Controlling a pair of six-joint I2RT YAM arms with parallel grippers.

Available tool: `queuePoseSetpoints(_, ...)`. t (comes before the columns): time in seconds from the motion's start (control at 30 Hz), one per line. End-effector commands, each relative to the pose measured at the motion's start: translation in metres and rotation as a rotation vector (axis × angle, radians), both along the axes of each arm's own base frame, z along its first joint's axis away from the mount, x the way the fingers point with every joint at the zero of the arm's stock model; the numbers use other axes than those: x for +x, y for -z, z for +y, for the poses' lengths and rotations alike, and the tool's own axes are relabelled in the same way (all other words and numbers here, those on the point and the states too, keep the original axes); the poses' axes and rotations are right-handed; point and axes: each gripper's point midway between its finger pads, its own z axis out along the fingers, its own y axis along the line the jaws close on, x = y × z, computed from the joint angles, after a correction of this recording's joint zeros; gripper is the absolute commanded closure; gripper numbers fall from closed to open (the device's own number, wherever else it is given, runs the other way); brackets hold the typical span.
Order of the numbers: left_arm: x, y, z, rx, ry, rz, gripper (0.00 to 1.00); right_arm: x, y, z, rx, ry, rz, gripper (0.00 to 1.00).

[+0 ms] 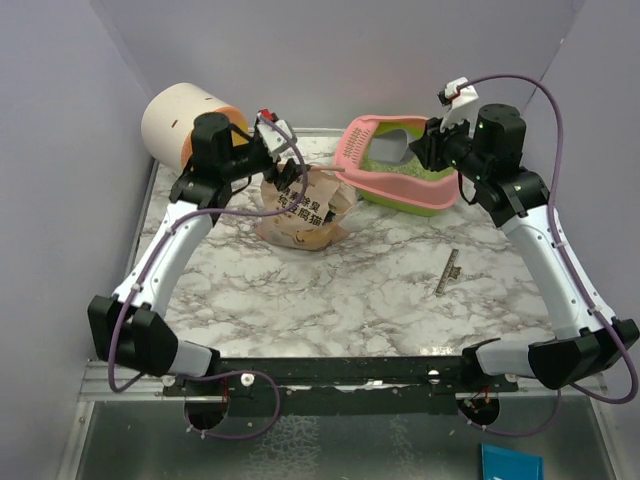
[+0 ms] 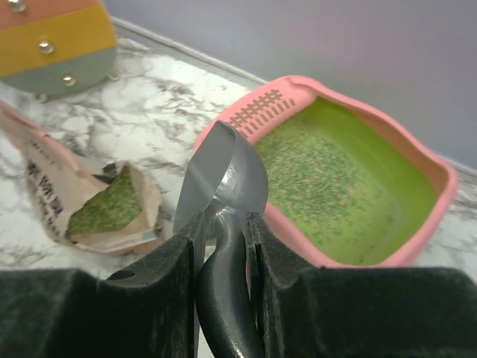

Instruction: Fill the litter box with clean litter

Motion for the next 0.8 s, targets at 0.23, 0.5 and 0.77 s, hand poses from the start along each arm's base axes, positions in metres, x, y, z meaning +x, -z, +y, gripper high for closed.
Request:
queuePoseSetpoints(0.23, -0.007, 0.051, -0.002, 0.237, 0.348, 0.240, 0.25, -0.035, -0.010, 0.030, 0.115, -0.184, 0.025, 0.99)
queuePoseSetpoints(0.5, -0.012, 0.080, -0.001, 0.229, 0.401, 0.294, 0.35, -0.040, -0.003, 0.035, 0.116, -0.221, 0.058, 0.99)
queuePoseSetpoints(0.77, -0.006, 0.101, -0.002, 0.223, 0.356, 0.347, 0.60, -0.044, 0.020, 0.048, 0.125, -0.288, 0.154, 0.99)
